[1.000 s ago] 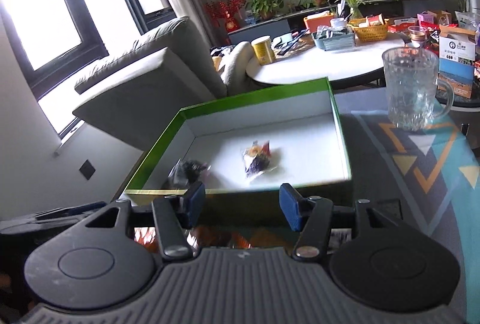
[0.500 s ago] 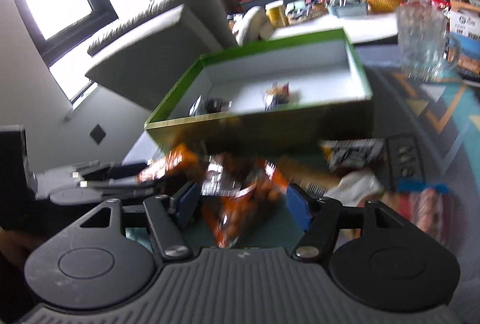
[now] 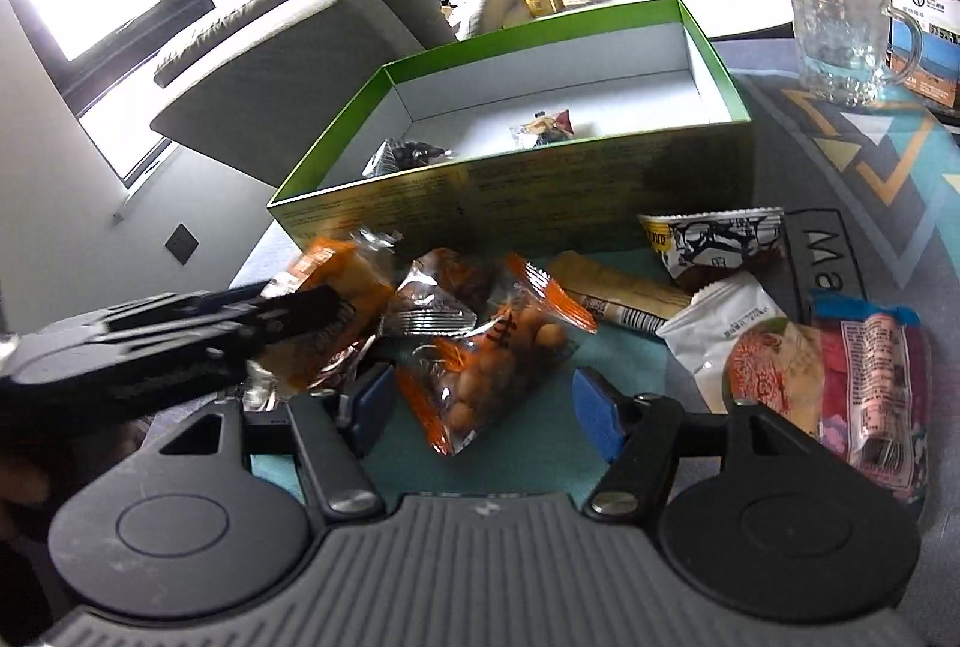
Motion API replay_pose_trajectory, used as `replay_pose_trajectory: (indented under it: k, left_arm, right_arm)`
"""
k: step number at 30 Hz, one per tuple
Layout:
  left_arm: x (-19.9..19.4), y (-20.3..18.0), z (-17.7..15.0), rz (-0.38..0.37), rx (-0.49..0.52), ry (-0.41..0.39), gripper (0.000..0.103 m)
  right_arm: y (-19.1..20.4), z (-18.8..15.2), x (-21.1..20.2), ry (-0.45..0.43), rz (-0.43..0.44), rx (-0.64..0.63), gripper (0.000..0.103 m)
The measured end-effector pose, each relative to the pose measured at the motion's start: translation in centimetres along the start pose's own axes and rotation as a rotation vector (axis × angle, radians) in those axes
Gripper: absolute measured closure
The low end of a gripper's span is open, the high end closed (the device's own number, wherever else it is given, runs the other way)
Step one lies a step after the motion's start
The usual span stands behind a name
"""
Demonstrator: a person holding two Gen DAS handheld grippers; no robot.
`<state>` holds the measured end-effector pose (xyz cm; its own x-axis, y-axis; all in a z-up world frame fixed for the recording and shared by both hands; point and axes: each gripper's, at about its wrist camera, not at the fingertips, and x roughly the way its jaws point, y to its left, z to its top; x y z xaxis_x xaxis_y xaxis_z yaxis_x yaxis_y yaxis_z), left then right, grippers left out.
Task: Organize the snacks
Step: 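Grasp the orange bread packet from the table with the left tool, then grasp the orange-striped peanut bag with the right tool while the left tool lifts the bread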
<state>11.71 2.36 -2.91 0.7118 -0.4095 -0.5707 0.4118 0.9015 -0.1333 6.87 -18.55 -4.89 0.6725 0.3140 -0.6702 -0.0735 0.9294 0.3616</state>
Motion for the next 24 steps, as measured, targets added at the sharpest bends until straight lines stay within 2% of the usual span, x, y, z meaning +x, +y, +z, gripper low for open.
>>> replay_pose_trajectory:
  k: [5, 10, 17, 20, 22, 24]
  left_arm:
    - [-2.3, 0.3, 0.4, 0.019, -0.001, -0.063, 0.062]
    - [-2.7, 0.7, 0.2, 0.032, -0.019, -0.065, 0.062]
    - [-2.6, 0.9, -0.1, 0.027, -0.030, -0.061, 0.062]
    - [-2.7, 0.8, -0.1, 0.022, -0.028, -0.063, 0.062]
    - [-2.7, 0.7, 0.0, 0.019, -0.024, -0.066, 0.062]
    - [-2.8, 0.5, 0.0, 0.021, -0.024, -0.067, 0.062]
  right_arm:
    - [0.6, -0.1, 0.7, 0.012, 0.014, -0.004, 0.052]
    - [1.4, 0.2, 1.8, 0.028, -0.007, 0.001, 0.052]
    - [2.4, 0.6, 3.3, 0.012, -0.134, -0.001, 0.051]
    - [3.0, 0.2, 3.8, 0.002, -0.201, -0.074, 0.052]
    - [3.4, -0.2, 3.6, -0.012, -0.200, -0.139, 0.052]
    - [3.6, -0.6, 3.1, -0.014, -0.194, -0.184, 0.058]
